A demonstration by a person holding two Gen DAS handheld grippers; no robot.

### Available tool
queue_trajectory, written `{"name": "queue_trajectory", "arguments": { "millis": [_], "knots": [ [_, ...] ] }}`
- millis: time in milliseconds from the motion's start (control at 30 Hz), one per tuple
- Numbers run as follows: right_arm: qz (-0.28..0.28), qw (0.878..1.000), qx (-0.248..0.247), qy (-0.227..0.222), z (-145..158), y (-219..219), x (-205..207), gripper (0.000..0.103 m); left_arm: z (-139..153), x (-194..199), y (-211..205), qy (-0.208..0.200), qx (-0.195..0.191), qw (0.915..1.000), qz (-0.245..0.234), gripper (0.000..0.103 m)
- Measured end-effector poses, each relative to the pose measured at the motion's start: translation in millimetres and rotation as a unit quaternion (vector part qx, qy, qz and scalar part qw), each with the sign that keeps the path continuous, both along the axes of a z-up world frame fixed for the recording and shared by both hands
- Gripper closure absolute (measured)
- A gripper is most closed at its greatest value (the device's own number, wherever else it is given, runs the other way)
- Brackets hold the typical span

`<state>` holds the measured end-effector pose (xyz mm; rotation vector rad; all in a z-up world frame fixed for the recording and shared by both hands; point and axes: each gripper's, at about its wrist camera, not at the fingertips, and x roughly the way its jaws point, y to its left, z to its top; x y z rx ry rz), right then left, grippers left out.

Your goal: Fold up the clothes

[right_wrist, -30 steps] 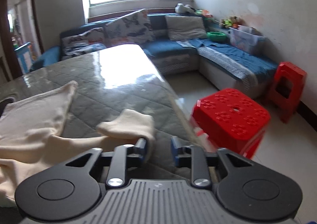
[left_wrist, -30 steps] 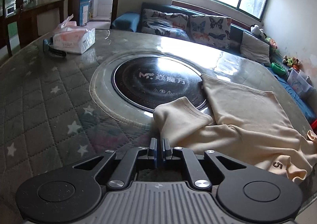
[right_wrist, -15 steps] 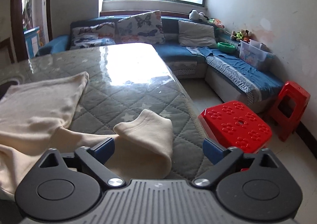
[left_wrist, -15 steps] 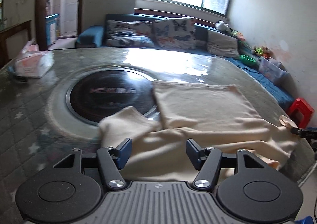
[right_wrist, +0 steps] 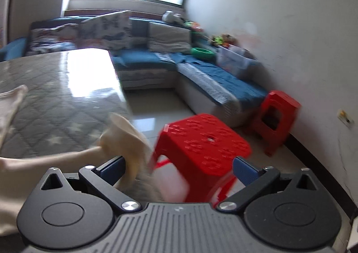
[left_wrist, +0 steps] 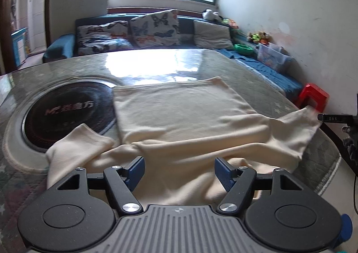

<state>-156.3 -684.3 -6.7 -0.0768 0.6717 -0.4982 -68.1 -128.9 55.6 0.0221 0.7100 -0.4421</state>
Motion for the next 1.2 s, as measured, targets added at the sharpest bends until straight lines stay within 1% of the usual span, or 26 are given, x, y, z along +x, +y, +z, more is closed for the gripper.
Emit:
{"name": "queue_trajectory", "arguments": {
  "millis": [67,133,200,267,367,467,533,600,633,700,733,800,833,867,967,1067,1133,1200],
  "knots": [
    [-0.002,1.0,0.006,-0.001,2,-4,-8,0.0,-1,0,-6,-0.001,0.001,0.9999,-0.014,0.031],
    [0.009,1.0,0.015,-0.005,5,-1,-14,0.0,-2,-3,-12,-0.005,0.003,0.9995,-0.033,0.032],
    [0.031,0.999,0.026,-0.011,10,8,-19,0.0,-3,-6,-18,-0.008,0.006,0.9986,-0.052,0.033],
    [0.068,0.997,0.041,-0.016,15,24,-21,0.0,-4,-9,-24,-0.01,0.01,0.9976,-0.068,0.033],
    [0.137,0.988,0.065,-0.016,20,52,-21,0.0,-8,-12,-31,-0.01,0.017,0.9961,-0.086,0.035],
    [0.206,0.975,0.086,-0.008,24,80,-18,0.0,-11,-14,-37,-0.012,0.021,0.9943,-0.104,0.039],
    [0.24,0.966,0.095,-0.003,26,95,-16,0.0,-14,-15,-42,-0.016,0.029,0.9931,-0.112,0.04],
    [0.28,0.955,0.101,0.003,28,115,-13,0.0,-18,-12,-48,-0.015,0.035,0.9923,-0.118,0.048],
    [0.293,0.951,0.101,0.004,28,122,-11,0.0,-20,-10,-50,-0.014,0.036,0.992,-0.12,0.054],
    [0.315,0.944,0.1,0.008,27,135,-7,0.0,-25,-7,-55,-0.012,0.04,0.9913,-0.125,0.06],
    [0.321,0.942,0.1,0.01,27,139,-5,0.0,-28,-6,-57,-0.012,0.044,0.9911,-0.125,0.065],
    [0.334,0.937,0.099,0.016,25,148,-1,0.0,-33,-5,-61,-0.015,0.051,0.9906,-0.126,0.076],
    [0.339,0.936,0.098,0.019,25,152,0,0.0,-34,-5,-62,-0.017,0.053,0.9904,-0.127,0.086],
    [0.344,0.934,0.097,0.02,24,156,2,0.0,-35,-5,-63,-0.019,0.054,0.9902,-0.128,0.092],
    [0.363,0.927,0.092,0.024,26,164,2,0.0,-29,-12,-56,-0.02,0.042,0.9896,-0.137,0.096],
    [0.381,0.92,0.085,0.027,27,171,1,0.0,-18,-24,-46,-0.023,0.026,0.9874,-0.154,0.097],
    [0.391,0.916,0.083,0.028,29,174,1,0.0,-14,-38,-40,-0.026,0.028,0.9841,-0.173,0.097],
    [0.403,0.911,0.086,0.03,29,178,-1,0.0,-17,-46,-38,-0.024,0.044,0.9817,-0.184,0.097]
  ]
}}
